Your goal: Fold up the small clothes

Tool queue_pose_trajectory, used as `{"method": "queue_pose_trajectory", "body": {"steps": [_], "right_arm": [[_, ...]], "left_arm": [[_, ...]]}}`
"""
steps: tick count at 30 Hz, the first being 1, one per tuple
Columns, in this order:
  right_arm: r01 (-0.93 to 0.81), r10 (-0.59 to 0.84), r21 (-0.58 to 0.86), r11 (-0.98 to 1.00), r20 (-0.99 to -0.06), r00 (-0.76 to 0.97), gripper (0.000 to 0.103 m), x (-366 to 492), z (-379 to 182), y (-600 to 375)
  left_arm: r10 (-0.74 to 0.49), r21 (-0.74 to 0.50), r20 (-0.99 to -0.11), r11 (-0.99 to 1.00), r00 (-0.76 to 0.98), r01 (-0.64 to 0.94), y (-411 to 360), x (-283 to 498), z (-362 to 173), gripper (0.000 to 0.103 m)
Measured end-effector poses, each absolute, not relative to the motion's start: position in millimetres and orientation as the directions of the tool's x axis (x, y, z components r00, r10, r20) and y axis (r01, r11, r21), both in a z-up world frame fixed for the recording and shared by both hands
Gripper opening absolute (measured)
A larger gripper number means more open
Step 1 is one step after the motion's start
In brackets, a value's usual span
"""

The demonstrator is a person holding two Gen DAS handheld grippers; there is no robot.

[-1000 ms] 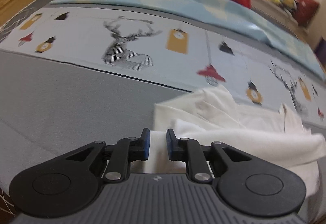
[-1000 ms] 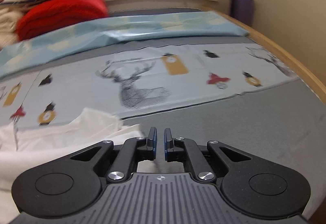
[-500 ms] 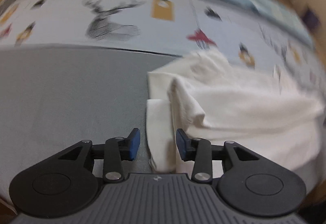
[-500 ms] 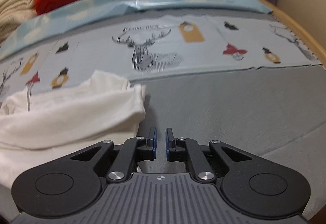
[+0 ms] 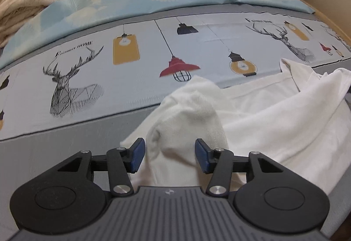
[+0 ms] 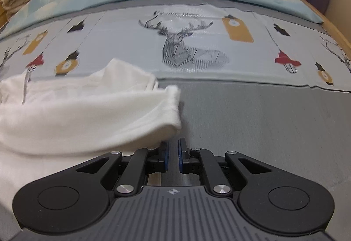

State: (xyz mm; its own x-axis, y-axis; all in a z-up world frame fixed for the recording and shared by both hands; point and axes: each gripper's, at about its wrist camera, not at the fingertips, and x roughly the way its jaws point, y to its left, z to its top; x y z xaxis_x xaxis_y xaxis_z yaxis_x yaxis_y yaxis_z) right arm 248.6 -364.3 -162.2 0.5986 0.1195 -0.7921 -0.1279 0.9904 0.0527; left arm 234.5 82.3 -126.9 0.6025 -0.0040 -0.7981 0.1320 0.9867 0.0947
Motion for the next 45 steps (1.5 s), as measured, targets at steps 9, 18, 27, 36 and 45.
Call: {"method": "queue_pose_trajectory", "body": {"steps": [9,18,27,36,45], "right_arm": [[-0.062,0.154,0.151,0.987,-0.726,0.671,0.010,292,-161,-365],[-0.074,0.209,0.218,0.973,-0.698,0.685,0.011,314,-163,-356],[0.055,0.187,0.363,0.930,-0.596,0.781,0.002,317,-148,-377],[0.121,0.130,0.309,0.943,-0.680,0.722,0.024,320,-159,-380],[0.075,0.168,0.289,0.954,-0.728,0.665,0.020,319,-169,-371]], "left_arm": [[-0.039,0.030,-0.809,0.994,0.587,0.108,90,261,-137,0.056],[-0.100,-0.009,-0.768,0.989,0.633,0.145,98,263,-120,0.015],[0.000,-0.236,-0.726,0.940,0.688,-0.248,164,271,-104,0.010],[-0.133,-0.327,-0.805,0.912,0.578,-0.246,167,280,-127,0.037],[-0.116,-0.257,-0.826,0.949,0.552,-0.185,149,276,-141,0.004]]}}
